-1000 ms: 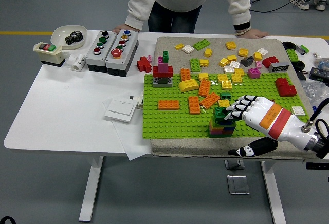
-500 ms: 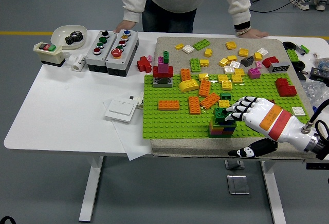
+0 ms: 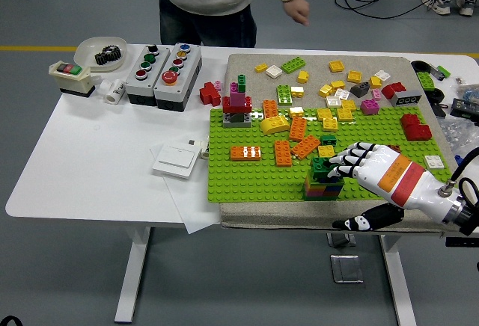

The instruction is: Pick up the brick,pile it on top of brick,press brick,pick up the brick,pile it on top of brick,press brick

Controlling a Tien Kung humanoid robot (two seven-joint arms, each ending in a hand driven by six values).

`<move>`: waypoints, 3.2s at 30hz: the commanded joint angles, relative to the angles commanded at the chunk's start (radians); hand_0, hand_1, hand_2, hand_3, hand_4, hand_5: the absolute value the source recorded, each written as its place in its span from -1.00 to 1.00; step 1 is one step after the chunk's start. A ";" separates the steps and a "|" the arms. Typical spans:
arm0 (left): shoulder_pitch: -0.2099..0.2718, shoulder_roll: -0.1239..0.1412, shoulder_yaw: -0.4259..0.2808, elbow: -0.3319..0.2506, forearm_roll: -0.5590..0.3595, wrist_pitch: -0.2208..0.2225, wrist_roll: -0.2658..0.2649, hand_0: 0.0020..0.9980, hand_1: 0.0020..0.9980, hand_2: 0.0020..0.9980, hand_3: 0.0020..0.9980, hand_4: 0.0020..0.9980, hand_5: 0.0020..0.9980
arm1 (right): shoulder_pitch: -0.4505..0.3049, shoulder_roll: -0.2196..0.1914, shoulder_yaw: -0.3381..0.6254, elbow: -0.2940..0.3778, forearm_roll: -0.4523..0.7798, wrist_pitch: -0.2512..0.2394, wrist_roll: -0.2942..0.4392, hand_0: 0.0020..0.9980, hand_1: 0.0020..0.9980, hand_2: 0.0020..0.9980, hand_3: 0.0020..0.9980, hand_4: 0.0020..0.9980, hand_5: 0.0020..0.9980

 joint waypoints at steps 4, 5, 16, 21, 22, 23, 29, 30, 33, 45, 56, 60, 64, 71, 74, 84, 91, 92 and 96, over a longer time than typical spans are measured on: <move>0.001 0.000 -0.001 0.000 0.002 0.000 0.000 0.34 0.45 0.47 0.17 0.34 0.32 | -0.002 0.000 -0.001 0.000 -0.001 0.000 0.000 0.49 0.37 0.46 0.33 0.93 0.63; 0.001 0.000 -0.001 0.000 0.002 -0.001 0.000 0.34 0.45 0.47 0.17 0.34 0.32 | -0.002 0.000 -0.001 0.000 -0.001 0.000 -0.001 0.49 0.37 0.46 0.33 0.93 0.63; -0.001 0.001 0.004 0.000 -0.007 0.000 -0.001 0.34 0.45 0.47 0.17 0.34 0.32 | 0.001 -0.001 0.017 0.008 0.016 -0.024 0.001 0.52 0.39 0.46 0.33 0.93 0.63; -0.002 0.001 0.006 0.000 -0.012 0.002 -0.002 0.34 0.45 0.47 0.17 0.34 0.32 | 0.002 -0.003 0.026 0.016 0.030 -0.042 0.005 0.52 0.39 0.46 0.33 0.93 0.63; -0.002 0.001 0.006 0.000 -0.012 0.002 -0.002 0.34 0.45 0.46 0.17 0.34 0.32 | 0.002 -0.003 0.030 0.018 0.036 -0.046 0.008 0.53 0.39 0.47 0.33 0.93 0.63; -0.002 0.001 0.007 0.000 -0.012 0.002 -0.002 0.34 0.45 0.46 0.17 0.34 0.32 | 0.002 -0.003 0.032 0.019 0.038 -0.048 0.009 0.53 0.39 0.47 0.33 0.93 0.63; -0.001 0.000 0.008 0.000 -0.016 0.002 -0.003 0.34 0.45 0.46 0.17 0.34 0.32 | 0.001 -0.002 0.075 0.023 0.063 -0.060 0.024 0.54 0.40 0.47 0.32 0.92 0.63; -0.001 0.000 0.008 0.000 -0.016 0.002 -0.003 0.34 0.45 0.46 0.17 0.34 0.32 | 0.001 -0.002 0.077 0.023 0.064 -0.060 0.024 0.54 0.40 0.47 0.32 0.92 0.63; -0.001 0.000 0.009 0.000 -0.018 0.003 -0.004 0.34 0.45 0.46 0.17 0.34 0.32 | 0.005 0.003 0.112 0.015 0.090 -0.065 0.021 0.54 0.40 0.47 0.32 0.92 0.63; 0.003 0.001 0.021 0.001 -0.037 0.008 -0.009 0.34 0.45 0.47 0.17 0.34 0.32 | 0.051 0.047 0.193 -0.061 0.495 -0.047 -0.121 0.62 0.43 0.48 0.34 0.91 0.63; 0.008 0.000 0.020 0.004 -0.036 0.009 -0.012 0.34 0.45 0.47 0.17 0.34 0.32 | 0.095 0.065 0.220 -0.123 0.797 -0.014 -0.216 0.73 0.55 0.59 0.58 0.94 0.64; 0.016 -0.002 0.023 0.006 -0.044 0.014 -0.013 0.34 0.45 0.47 0.17 0.34 0.32 | 0.117 0.081 0.210 -0.176 0.856 -0.008 -0.227 0.73 0.56 0.62 0.61 0.95 0.66; 0.023 -0.003 0.022 0.008 -0.047 0.018 -0.013 0.34 0.45 0.47 0.17 0.34 0.32 | 0.124 0.093 0.206 -0.208 0.893 0.005 -0.236 0.73 0.56 0.62 0.62 0.96 0.68; 0.031 -0.004 0.015 0.011 -0.039 0.017 -0.011 0.34 0.45 0.47 0.17 0.34 0.32 | 0.133 0.116 0.206 -0.253 0.954 0.023 -0.253 0.72 0.56 0.62 0.62 0.96 0.69; 0.033 -0.005 0.009 0.011 -0.027 0.013 -0.008 0.34 0.45 0.47 0.17 0.34 0.32 | 0.139 0.128 0.206 -0.272 0.981 0.031 -0.259 0.72 0.56 0.62 0.62 0.96 0.69; 0.044 -0.005 -0.008 0.010 0.005 0.001 -0.002 0.34 0.44 0.47 0.17 0.34 0.32 | 0.149 0.158 0.203 -0.309 1.026 0.052 -0.287 0.70 0.56 0.62 0.61 0.99 0.77; 0.048 -0.005 -0.012 0.009 0.019 -0.005 -0.001 0.34 0.43 0.47 0.18 0.34 0.32 | 0.152 0.162 0.196 -0.317 1.033 0.051 -0.297 0.69 0.56 0.62 0.61 1.00 0.79; 0.047 -0.004 -0.013 0.008 0.023 -0.007 0.000 0.34 0.43 0.47 0.18 0.34 0.32 | 0.152 0.162 0.196 -0.319 1.032 0.050 -0.299 0.69 0.56 0.62 0.61 1.00 0.79; 0.045 -0.001 -0.015 0.006 0.032 -0.010 0.001 0.34 0.43 0.47 0.18 0.34 0.32 | 0.149 0.162 0.198 -0.326 1.029 0.051 -0.306 0.68 0.56 0.61 0.60 1.00 0.81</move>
